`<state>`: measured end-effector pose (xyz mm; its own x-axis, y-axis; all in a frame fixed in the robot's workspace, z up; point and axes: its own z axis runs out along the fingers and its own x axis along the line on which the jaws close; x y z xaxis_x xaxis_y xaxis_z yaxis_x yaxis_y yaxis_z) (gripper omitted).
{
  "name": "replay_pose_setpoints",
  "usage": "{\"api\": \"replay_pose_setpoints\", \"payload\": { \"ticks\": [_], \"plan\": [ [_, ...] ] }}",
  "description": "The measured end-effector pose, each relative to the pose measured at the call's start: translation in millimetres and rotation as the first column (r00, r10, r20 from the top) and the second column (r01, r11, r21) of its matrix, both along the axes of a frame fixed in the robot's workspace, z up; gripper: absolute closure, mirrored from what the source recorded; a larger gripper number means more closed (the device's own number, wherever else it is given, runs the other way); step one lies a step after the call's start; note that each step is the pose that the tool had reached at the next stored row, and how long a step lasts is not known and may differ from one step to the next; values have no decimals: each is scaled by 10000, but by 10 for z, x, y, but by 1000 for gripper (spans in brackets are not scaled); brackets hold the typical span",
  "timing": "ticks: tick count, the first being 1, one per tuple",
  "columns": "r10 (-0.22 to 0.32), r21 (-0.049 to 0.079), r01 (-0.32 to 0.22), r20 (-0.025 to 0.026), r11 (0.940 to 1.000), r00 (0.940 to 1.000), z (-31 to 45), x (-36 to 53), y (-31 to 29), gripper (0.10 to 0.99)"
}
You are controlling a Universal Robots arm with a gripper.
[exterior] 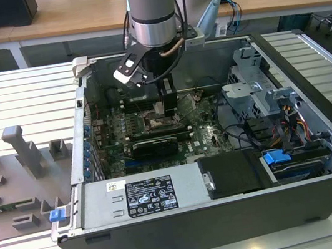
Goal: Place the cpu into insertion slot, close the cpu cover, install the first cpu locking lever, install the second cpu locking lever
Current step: 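Place the cpu into insertion slot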
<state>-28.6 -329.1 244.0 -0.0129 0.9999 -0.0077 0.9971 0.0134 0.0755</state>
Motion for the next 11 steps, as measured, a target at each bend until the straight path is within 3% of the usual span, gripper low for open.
{"api": "replay_pose_setpoints", "payload": {
  "ticks": [8,11],
  "plan": [
    [-1,2,1,0,10000,10000,-119,-71,14,545],
    [-1,1,1,0,10000,10000,-171,-144,23,545]
  ]
}}
